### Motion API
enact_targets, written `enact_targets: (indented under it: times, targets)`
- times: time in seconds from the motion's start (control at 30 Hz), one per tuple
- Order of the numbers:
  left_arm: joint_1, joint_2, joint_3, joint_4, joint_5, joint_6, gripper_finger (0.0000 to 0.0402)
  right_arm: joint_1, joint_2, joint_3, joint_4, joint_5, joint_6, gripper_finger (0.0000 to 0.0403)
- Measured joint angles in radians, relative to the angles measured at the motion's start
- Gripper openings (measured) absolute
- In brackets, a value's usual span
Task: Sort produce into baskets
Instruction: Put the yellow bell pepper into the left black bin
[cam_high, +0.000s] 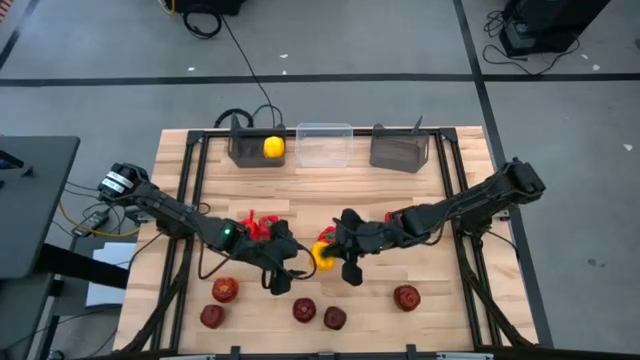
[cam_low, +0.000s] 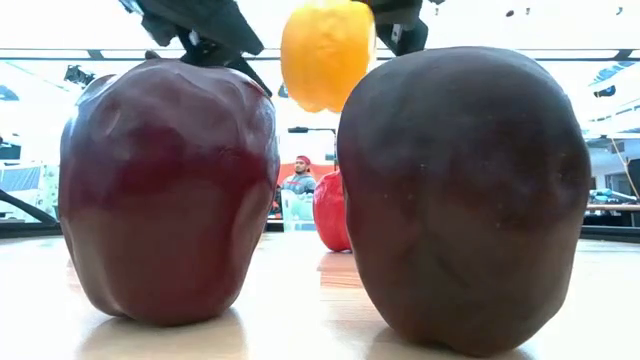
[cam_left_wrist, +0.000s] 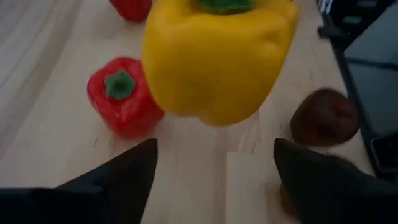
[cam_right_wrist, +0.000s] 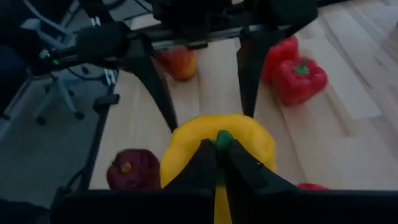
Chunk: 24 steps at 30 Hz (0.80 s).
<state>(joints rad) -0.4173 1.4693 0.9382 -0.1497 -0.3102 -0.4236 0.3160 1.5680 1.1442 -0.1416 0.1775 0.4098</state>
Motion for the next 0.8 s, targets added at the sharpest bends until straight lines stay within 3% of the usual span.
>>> enact_targets:
  times: [0.17,0.3,0.47,0.67,0.8]
  targets:
    - [0.032,0.000,0.000,0.110,0.001,0.028,0.0383,-0.012,-0.041,0.000,-0.025,-0.026,-0.022,0.0020]
    - [0.038,0.000,0.000,0.266,-0.027,0.165,0.0398,-0.017,-0.051,0.000,-0.012,-0.066,-0.029,0.0020]
    - [0.046,0.028,0.001,0.380,0.036,0.295,0.0391,-0.026,-0.051,0.000,-0.015,-0.127,-0.044,0.0020]
    - [0.048,0.076,0.000,0.404,0.052,0.222,0.0387,-0.030,-0.068,0.000,-0.005,-0.132,-0.047,0.0020]
    - [0.055,0.079,-0.002,0.447,0.035,0.184,0.0349,-0.030,-0.070,0.000,0.002,-0.152,-0.046,0.0020]
